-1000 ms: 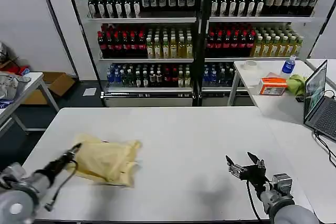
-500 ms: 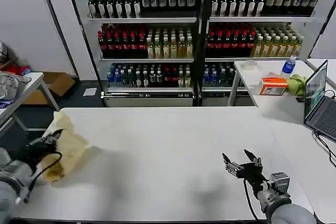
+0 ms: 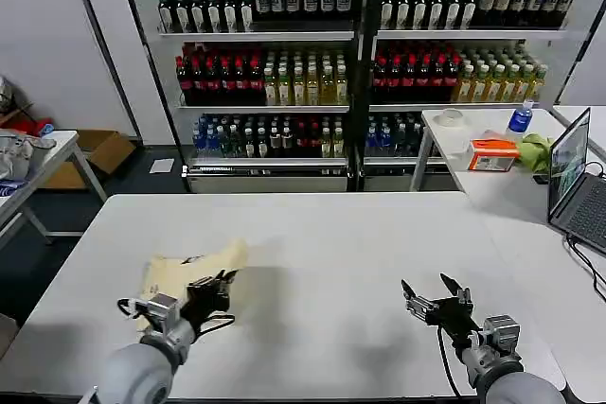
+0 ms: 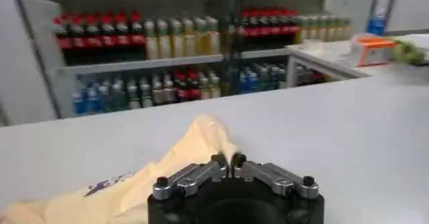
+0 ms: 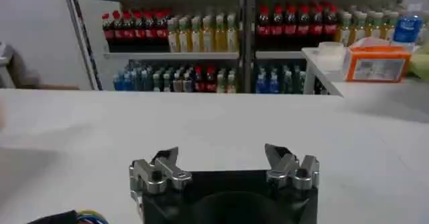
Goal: Fold and organize the clothes.
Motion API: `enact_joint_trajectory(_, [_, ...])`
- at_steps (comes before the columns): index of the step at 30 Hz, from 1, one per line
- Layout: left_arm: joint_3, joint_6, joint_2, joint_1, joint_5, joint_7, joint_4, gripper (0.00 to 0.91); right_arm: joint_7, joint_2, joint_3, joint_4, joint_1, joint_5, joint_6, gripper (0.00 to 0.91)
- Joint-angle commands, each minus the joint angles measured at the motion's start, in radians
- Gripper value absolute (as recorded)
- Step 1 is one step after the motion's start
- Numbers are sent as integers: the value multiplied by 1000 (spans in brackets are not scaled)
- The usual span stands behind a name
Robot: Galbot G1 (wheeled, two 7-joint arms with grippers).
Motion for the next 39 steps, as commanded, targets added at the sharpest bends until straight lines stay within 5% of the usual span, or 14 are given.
enact_joint_trajectory(1, [237, 13, -107, -216, -52, -50, 108, 20, 0, 8, 1, -2, 2, -4, 0, 907])
enact_joint_trajectory(8, [284, 15, -190, -278, -124, -80, 138, 20, 2, 11, 6, -4, 5, -3, -2, 907])
enact_joint_trajectory(11, [301, 15, -197, -281, -129, -75, 138, 151, 3, 12, 6, -3, 5, -3, -2, 907])
enact_joint_trajectory(12, [304, 15, -197, -279, -131, -72, 135, 897, 3, 12, 6, -3, 5, -3, -2, 907])
enact_joint_trajectory(28, [51, -83, -177, -25, -318, -42, -130, 907, 1, -12, -8, -3, 38, 3, 18, 907])
enact_joint_trajectory(39, [-358, -160, -148, 313, 25, -30, -221, 907, -18, 8, -123, -29, 129, -81, 77, 907])
